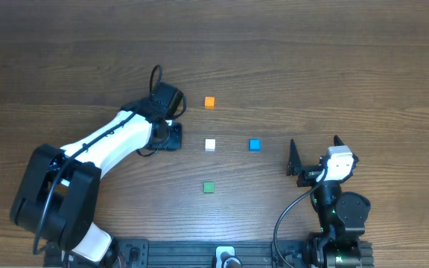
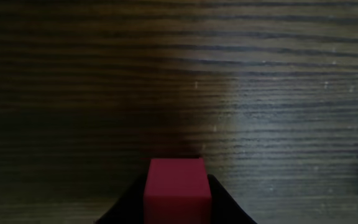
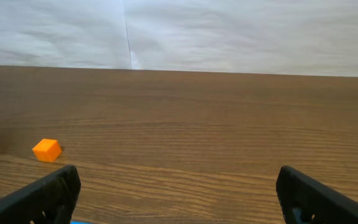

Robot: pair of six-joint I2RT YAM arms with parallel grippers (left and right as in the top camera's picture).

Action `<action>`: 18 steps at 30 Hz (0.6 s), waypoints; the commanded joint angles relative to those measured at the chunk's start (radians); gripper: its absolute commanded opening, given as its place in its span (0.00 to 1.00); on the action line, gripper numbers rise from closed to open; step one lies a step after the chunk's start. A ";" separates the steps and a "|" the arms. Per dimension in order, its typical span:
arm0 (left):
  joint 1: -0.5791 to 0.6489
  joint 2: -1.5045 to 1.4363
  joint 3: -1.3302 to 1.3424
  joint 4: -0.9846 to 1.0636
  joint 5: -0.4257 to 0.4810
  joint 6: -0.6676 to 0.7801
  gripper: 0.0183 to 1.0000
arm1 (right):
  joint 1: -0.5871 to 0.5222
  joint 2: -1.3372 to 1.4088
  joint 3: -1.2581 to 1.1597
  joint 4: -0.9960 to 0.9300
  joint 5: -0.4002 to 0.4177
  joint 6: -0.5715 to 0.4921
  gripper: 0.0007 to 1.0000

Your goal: Stack Cubes

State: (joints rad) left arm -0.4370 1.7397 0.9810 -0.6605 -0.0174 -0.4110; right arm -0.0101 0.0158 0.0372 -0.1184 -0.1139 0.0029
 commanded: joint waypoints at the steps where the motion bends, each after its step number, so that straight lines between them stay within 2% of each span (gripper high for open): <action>1: -0.029 -0.001 0.124 -0.062 0.019 -0.061 0.08 | 0.007 -0.010 -0.010 0.004 0.007 0.000 0.99; 5: -0.090 0.000 0.259 -0.140 0.015 -0.127 0.02 | 0.007 -0.010 -0.010 0.004 0.007 0.000 0.99; 11: -0.199 0.016 0.329 -0.192 -0.007 -0.275 0.02 | 0.007 -0.010 -0.010 0.004 0.007 -0.001 0.99; 18: -0.270 0.079 0.330 -0.193 -0.008 -0.354 0.02 | 0.007 -0.010 -0.010 0.004 0.007 0.000 0.99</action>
State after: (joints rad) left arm -0.6914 1.7771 1.3048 -0.8513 -0.0154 -0.6922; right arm -0.0101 0.0158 0.0372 -0.1184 -0.1139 0.0029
